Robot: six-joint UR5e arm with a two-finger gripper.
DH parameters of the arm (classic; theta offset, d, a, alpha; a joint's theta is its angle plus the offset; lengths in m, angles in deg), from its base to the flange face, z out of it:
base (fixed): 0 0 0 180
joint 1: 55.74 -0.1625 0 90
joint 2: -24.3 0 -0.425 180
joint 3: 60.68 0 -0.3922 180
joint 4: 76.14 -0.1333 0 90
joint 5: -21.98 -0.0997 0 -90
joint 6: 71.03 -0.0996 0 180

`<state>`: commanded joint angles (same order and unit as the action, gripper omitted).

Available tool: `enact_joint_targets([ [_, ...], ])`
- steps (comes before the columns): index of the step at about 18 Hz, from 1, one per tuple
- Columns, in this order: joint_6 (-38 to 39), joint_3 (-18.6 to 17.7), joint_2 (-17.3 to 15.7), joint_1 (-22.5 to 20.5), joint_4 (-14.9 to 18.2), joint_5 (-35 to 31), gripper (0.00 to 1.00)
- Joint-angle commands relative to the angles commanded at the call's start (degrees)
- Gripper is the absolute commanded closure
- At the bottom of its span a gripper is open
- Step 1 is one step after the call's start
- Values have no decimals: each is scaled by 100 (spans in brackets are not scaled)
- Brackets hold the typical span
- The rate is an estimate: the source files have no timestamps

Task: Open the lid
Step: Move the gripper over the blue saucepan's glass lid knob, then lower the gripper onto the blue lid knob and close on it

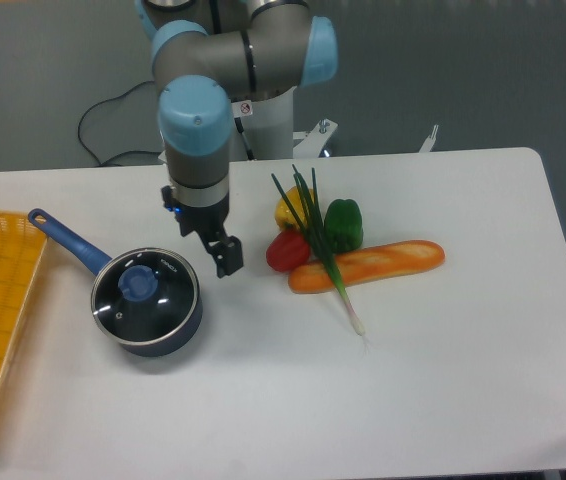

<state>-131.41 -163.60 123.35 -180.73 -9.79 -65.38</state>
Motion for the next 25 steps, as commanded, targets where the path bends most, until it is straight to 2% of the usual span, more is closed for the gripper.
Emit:
enact_joint_targets([
  [4, 298, 35, 149, 246, 176, -158, 0],
  [6, 378, 175, 281, 299, 211, -176, 0],
  [15, 755, 536, 659, 414, 150, -220, 0],
  [19, 1028, 571, 843, 581, 132, -334, 0],
  [25, 1055, 545, 853, 651, 132, -352, 0],
])
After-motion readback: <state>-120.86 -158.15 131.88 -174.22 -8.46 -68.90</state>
